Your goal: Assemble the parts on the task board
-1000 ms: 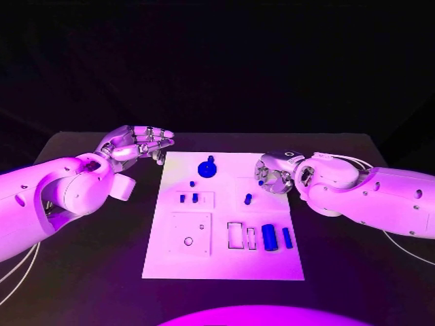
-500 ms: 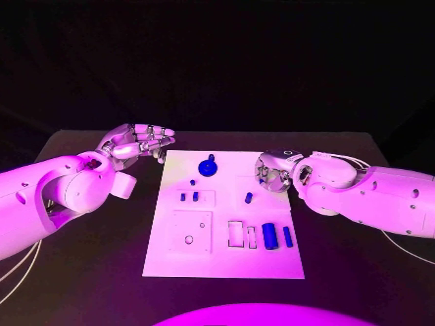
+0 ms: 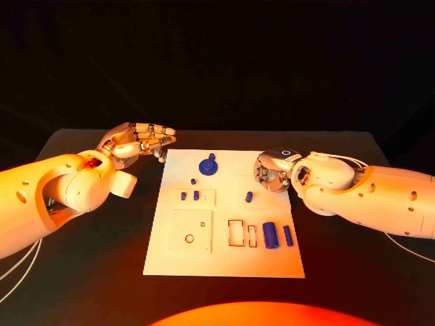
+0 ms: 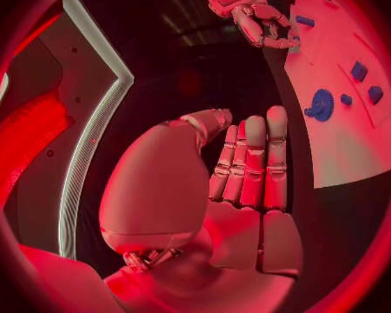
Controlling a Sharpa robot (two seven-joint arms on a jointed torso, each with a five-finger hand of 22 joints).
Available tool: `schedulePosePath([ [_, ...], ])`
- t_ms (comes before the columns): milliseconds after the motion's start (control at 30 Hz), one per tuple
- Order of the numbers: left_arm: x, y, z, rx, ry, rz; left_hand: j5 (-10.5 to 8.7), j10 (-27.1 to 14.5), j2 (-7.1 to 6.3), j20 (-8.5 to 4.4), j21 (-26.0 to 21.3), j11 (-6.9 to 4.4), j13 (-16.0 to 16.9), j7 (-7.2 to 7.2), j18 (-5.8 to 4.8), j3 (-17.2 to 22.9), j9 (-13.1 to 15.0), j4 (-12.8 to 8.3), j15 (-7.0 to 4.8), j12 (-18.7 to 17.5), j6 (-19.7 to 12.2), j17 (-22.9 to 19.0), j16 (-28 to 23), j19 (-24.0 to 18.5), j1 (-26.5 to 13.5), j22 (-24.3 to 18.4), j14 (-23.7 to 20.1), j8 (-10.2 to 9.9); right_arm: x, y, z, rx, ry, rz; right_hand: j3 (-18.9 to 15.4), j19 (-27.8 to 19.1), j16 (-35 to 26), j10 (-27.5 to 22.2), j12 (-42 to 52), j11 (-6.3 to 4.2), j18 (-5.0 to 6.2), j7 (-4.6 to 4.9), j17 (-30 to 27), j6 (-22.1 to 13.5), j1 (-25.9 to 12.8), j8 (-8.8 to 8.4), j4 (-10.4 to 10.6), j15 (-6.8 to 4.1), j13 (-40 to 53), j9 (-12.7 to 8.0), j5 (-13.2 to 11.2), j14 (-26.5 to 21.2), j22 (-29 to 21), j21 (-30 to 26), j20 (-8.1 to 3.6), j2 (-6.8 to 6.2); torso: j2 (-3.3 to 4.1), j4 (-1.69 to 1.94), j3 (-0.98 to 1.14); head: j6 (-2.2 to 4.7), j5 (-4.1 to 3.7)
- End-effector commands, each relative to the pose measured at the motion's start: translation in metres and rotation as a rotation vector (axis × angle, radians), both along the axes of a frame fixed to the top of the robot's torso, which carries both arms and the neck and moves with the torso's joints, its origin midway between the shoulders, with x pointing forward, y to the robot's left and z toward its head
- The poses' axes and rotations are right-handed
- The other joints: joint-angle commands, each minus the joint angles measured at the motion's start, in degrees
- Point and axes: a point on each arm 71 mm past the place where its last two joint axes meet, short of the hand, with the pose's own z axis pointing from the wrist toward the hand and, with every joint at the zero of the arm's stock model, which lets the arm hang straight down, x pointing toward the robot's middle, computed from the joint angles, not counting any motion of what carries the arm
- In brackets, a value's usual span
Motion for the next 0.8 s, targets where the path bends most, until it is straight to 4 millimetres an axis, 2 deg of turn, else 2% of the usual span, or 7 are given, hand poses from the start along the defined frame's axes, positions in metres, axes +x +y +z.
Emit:
schedulePosePath([
  [33, -0.001, -0.001, 0.002, 0.011, -0.024, -0.010, 0.10, -1.06, 0.38, 0.05, -0.35, 0.18, -0.09, 0.16, 0.83, -0.03, -0.02, -0.51, 0.14, 0.53, -0.88, -0.17, -0.43, -0.65, -0.09, -0.07, -0.82, 0.19, -0.006, -0.001, -0.013, -0.051, 0.027, 0.000, 0.52, 0.08, -0.18, 3.46, -0.44, -3.04, -0.38, -0.05, -0.14, 0.30, 0.10, 0.04, -0.63, -0.45, -0.17, 0.09, 0.21, 1.49, 1.20, 0.37, -0.22, 0.73, -0.01, 0.00, 0.00, -0.03, -0.05],
  [200, -0.002, -0.001, 0.002, 0.015, -0.026, -0.010, 0.11, -1.81, 0.39, 0.21, -0.40, 0.39, -0.10, 0.40, 0.84, -0.17, -0.05, -0.68, 0.33, 0.81, -1.50, -0.29, -0.44, -0.88, -0.11, -0.07, -1.10, 0.22, -0.006, 0.000, -0.009, -0.016, -0.012, -0.002, 0.91, 0.17, -0.10, 3.61, -0.63, -3.05, -0.44, -0.05, -0.05, 0.35, -0.03, -0.02, -0.85, -0.45, -0.16, 0.16, 0.21, 1.52, 1.49, 0.72, -0.25, 0.76, 0.00, 0.03, 0.07, 0.11, -0.03],
  [800, -0.001, 0.003, 0.002, 0.023, -0.028, 0.003, 0.13, -4.04, 0.45, 0.60, -0.45, 0.89, -0.03, 0.88, 0.85, -0.58, 0.02, -1.05, 0.78, 1.74, -2.88, -0.54, -0.25, -1.31, -0.17, -0.05, -1.74, 0.73, -0.011, -0.002, 0.011, 0.108, -0.067, -0.011, 1.76, 0.47, 0.08, 4.09, -1.08, -3.09, -0.60, -0.10, 0.06, 0.61, -0.52, -0.12, -1.41, -0.49, -0.12, 0.36, 0.17, 1.60, 2.25, 1.67, -0.29, 0.63, -0.02, -0.01, -0.02, 0.29, -0.10],
])
